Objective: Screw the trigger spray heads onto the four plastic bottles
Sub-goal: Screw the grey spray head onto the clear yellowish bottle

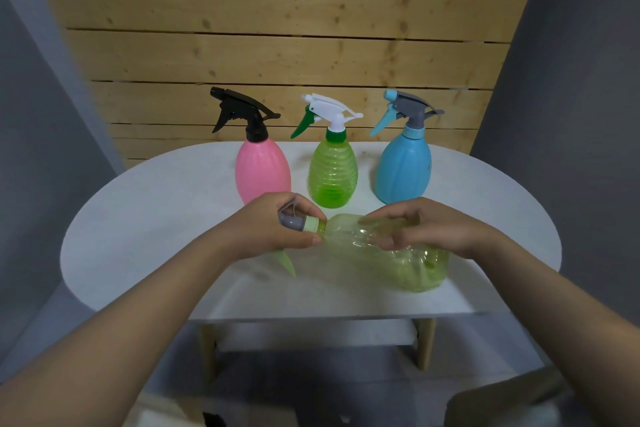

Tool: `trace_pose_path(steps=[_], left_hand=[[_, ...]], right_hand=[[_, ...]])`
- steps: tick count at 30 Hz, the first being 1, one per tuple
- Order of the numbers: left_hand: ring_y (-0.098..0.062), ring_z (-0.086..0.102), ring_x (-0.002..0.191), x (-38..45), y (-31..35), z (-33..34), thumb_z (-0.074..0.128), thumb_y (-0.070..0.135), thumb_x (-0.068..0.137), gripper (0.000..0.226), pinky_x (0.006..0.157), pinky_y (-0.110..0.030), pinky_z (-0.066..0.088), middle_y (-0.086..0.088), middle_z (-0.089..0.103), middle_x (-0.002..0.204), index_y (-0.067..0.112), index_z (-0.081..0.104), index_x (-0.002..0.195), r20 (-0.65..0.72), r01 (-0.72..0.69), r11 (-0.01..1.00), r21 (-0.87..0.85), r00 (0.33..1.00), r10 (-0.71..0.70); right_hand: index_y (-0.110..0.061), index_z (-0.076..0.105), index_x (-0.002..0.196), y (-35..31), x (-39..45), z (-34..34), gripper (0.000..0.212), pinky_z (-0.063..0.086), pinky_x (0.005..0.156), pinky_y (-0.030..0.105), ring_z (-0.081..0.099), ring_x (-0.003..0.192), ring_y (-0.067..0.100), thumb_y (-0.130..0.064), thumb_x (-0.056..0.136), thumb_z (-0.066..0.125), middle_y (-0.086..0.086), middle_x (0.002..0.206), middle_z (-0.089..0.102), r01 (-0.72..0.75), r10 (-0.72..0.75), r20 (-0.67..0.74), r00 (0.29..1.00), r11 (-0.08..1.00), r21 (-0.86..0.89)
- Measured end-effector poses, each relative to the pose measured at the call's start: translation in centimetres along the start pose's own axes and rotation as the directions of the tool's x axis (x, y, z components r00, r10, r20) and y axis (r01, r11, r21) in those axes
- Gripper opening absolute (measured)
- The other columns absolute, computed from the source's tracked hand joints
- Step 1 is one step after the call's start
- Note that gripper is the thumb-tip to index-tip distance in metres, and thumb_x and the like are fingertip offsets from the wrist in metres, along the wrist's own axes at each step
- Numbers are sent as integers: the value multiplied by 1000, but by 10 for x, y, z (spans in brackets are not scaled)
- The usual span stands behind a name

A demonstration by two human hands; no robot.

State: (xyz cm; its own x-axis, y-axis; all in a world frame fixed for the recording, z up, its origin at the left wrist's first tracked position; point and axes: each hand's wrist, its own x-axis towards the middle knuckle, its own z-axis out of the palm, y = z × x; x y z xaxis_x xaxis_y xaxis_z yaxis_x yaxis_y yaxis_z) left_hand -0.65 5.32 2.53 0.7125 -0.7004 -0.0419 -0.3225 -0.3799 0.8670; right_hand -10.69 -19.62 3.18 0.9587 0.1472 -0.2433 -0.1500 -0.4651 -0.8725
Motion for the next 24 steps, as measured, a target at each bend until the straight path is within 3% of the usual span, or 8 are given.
trace_pose_path(steps=[4,7,10,12,15,18,21,24], left_hand=[[-1,59,85,-3,-3,-1,80,34,61,26,68,-14,46,11,64,93,42,68,82,-17,11,1000,30,1000,-10],[9,58,74,-6,-6,-3,81,28,63,23,59,-5,44,12,65,87,41,69,78,-67,4,1000,31,998,-2],[5,52,46,-8,-9,-12,79,19,68,20,40,-9,37,13,60,66,31,69,81,-167,96,988,-119,979,-115],[1,43,36,-9,-11,-21,75,16,72,21,33,-12,28,14,54,47,26,68,89,-187,166,965,-205,961,-205],[-1,41,36,-14,-13,-29,73,15,76,22,33,-13,25,16,52,42,25,66,94,-142,184,964,-191,967,-212],[0,44,39,-19,-12,-28,74,13,74,22,34,-13,28,20,55,48,26,66,90,-150,158,970,-184,971,-187],[0,44,39,-20,-8,-26,75,13,73,22,35,-13,28,17,55,52,25,67,89,-166,132,968,-215,971,-169],[2,44,39,-20,-5,-25,74,11,74,21,35,-12,30,8,54,64,23,66,89,-174,130,972,-197,971,-165]], right_hand=[[-17,65,117,1,3,2,46,46,96,35,64,103,22,-20,71,68,16,118,67,-48,39,87,995,994,97],[-27,57,123,0,2,1,54,47,97,30,63,108,14,-26,71,73,6,125,62,13,-9,-33,999,993,116],[-28,55,123,-1,-1,-5,57,46,98,35,59,112,17,-17,70,74,7,130,56,84,-38,-143,989,940,331],[-25,54,124,0,-3,-7,60,51,94,37,61,106,23,-6,69,67,10,125,57,103,-47,-129,991,876,471],[-21,54,123,0,-1,-4,49,58,76,33,64,98,26,1,80,58,19,113,60,116,-47,-156,987,876,468],[-16,58,121,1,0,-4,43,60,66,35,66,89,30,-25,79,61,22,106,63,71,9,-185,983,904,421],[-9,61,113,1,1,-1,68,56,52,32,70,66,31,-60,69,54,26,94,69,-59,132,-183,974,932,357],[-5,64,104,5,4,3,80,54,49,30,68,56,31,-73,66,43,29,86,71,-134,190,-176,966,948,290]])
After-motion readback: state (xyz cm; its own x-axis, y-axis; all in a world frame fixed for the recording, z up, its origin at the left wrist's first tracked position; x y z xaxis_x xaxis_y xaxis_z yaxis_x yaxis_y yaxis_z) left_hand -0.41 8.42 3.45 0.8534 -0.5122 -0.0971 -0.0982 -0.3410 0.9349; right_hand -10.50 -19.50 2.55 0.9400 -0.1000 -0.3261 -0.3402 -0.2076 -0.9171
